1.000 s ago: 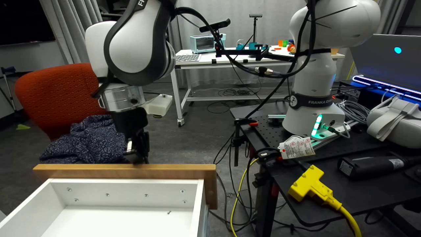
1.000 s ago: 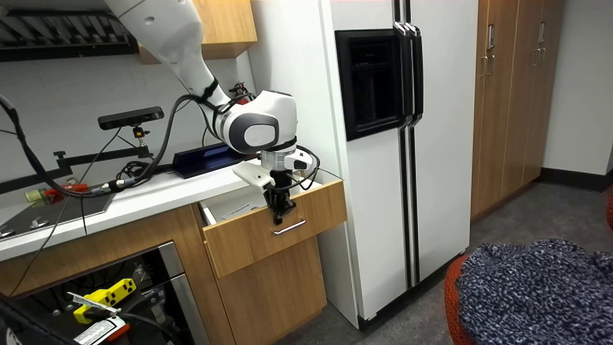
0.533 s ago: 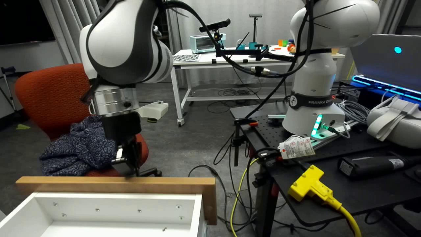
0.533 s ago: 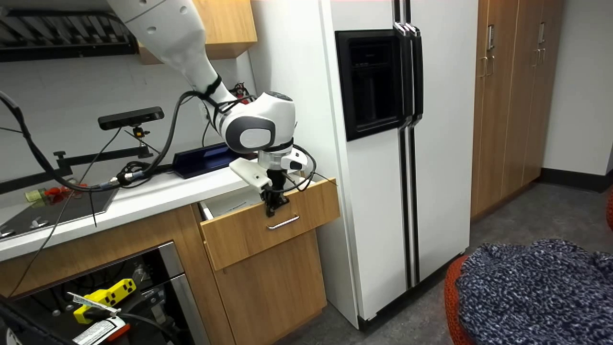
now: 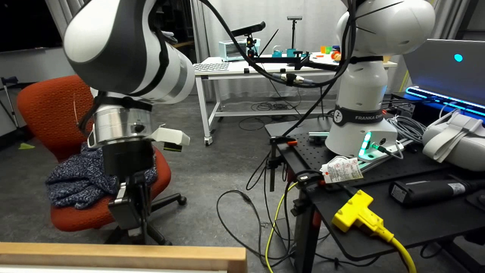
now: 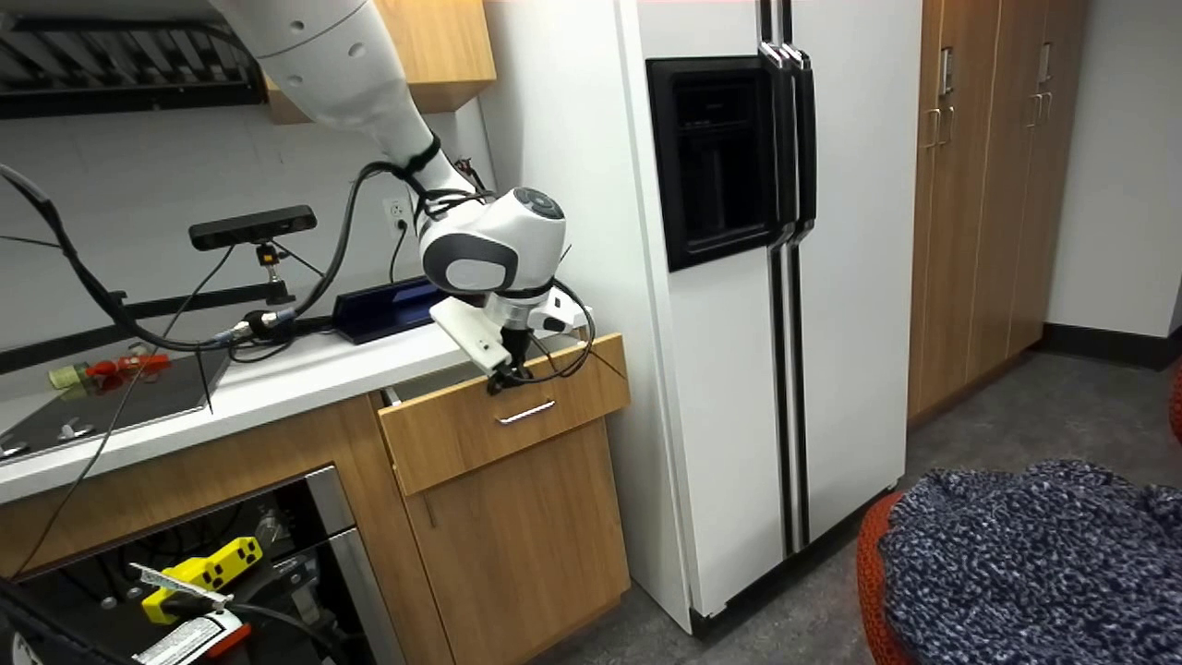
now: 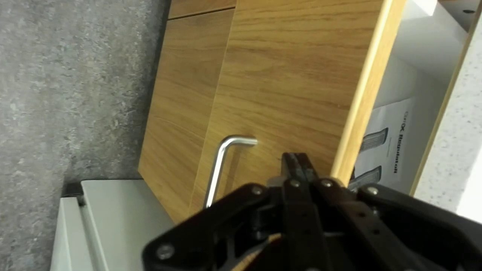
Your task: Close the drawer on the right
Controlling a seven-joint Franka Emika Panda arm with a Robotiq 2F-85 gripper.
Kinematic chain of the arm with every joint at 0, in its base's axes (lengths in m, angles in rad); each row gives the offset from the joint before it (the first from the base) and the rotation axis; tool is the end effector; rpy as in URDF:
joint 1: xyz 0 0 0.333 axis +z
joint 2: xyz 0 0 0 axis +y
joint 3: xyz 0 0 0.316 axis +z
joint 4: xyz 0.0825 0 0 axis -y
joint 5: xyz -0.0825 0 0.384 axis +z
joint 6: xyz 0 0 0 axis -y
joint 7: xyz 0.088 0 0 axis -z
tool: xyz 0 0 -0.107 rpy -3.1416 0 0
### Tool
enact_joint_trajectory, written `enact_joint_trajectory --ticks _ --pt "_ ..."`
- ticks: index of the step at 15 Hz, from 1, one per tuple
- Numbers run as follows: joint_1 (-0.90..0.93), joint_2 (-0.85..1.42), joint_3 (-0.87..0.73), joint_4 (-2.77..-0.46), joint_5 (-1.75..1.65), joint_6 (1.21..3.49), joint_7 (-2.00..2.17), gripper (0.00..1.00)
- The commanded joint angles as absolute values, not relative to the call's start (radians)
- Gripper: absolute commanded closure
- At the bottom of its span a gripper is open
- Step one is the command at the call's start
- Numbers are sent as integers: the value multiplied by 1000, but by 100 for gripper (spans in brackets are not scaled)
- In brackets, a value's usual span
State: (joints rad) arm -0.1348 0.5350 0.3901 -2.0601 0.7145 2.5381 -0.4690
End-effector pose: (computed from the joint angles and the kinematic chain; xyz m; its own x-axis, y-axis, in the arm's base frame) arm 0.5701 0.1405 0.1852 0.9981 0.0591 0.0151 0.0576 -0.8322 -0.5515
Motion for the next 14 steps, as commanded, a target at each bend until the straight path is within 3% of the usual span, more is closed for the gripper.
enact_joint_trajectory --ticks 1,8,14 --pt "-143 572 417 -2009 819 2462 -572 100" --pt "-89 587 381 -1976 906 2346 -647 100" --pt "-24 515 287 -2021 756 2318 -638 100"
